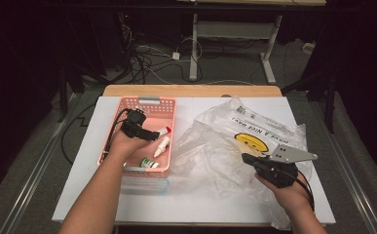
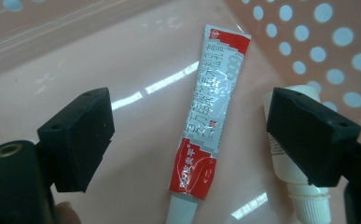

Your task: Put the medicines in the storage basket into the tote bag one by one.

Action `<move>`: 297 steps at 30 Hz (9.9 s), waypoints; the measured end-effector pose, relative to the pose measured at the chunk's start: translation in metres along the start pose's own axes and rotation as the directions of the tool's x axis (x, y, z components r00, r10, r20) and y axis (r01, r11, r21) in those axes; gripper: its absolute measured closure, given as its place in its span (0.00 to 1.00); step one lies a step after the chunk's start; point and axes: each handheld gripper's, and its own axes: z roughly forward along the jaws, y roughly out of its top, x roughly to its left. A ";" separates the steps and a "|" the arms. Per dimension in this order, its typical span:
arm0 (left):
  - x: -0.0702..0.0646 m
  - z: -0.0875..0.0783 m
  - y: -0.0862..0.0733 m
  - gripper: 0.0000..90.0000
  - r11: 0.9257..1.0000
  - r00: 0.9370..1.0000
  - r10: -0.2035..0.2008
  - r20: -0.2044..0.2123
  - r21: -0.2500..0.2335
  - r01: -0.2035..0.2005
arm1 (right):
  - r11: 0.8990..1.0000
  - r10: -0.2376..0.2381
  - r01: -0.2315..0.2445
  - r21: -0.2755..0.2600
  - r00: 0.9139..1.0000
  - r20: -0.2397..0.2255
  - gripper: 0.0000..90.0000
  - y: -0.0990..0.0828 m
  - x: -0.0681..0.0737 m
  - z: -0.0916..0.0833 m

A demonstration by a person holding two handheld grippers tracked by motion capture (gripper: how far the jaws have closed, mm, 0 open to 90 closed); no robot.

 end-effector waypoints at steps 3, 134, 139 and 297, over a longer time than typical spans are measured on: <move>0.000 0.001 0.000 0.16 1.000 1.000 0.001 0.000 0.010 -0.001 | 1.000 0.003 -0.003 -0.004 1.000 0.006 1.00 0.005 -0.002 -0.001; -0.075 -0.084 -0.079 0.74 0.911 0.992 0.106 0.067 -0.407 -0.070 | 0.994 0.007 -0.005 -0.106 1.000 0.021 1.00 0.010 -0.002 -0.008; -0.087 -0.091 -0.079 0.74 0.902 0.987 0.134 0.084 -0.422 -0.087 | 0.994 0.009 -0.007 -0.106 1.000 0.017 1.00 0.009 -0.002 -0.007; -0.263 -0.002 -0.054 0.07 0.859 0.835 0.442 0.327 -0.421 -0.291 | 0.987 0.056 -0.052 -0.151 0.998 0.021 1.00 0.009 -0.012 -0.014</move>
